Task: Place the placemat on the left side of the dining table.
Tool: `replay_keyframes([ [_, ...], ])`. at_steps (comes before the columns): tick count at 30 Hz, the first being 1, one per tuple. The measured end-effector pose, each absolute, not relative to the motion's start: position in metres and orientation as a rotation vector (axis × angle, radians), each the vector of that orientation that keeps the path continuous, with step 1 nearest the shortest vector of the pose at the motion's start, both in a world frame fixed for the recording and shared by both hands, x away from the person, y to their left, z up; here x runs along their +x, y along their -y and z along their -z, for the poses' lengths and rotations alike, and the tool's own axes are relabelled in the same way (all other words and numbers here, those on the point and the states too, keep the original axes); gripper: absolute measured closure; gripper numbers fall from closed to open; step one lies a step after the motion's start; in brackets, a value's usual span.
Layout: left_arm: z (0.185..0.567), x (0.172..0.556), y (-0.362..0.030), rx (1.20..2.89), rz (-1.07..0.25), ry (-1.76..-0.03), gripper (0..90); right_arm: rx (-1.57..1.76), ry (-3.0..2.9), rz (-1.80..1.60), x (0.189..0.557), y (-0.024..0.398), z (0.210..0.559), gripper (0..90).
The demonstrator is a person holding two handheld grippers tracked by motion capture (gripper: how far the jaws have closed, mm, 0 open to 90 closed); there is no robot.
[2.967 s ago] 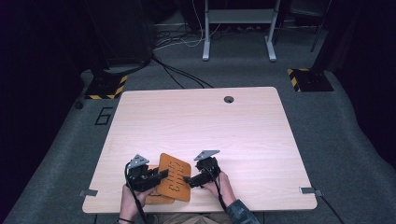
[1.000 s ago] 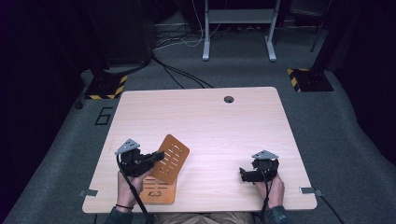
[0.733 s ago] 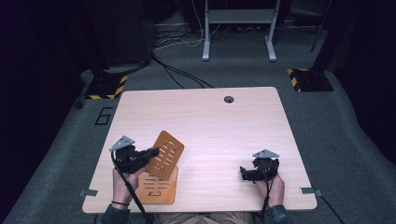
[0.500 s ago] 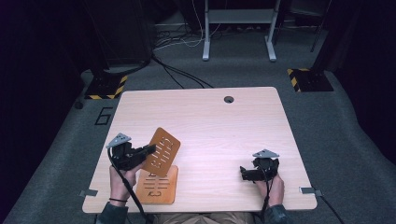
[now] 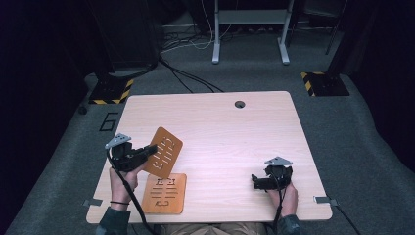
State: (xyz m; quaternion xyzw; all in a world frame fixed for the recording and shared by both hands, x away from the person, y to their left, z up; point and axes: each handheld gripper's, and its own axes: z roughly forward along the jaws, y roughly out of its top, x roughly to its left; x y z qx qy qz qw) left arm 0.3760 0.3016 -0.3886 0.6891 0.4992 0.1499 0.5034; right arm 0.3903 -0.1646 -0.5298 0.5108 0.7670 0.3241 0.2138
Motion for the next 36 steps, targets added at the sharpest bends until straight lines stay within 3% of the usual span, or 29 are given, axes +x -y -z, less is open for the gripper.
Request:
replay_keyframes([
  [36,0.386,0.421,-0.331,1.63,-0.413,-1.358,85.9,1.417,-2.128,-0.898,0.39,0.165,0.53,0.0],
])
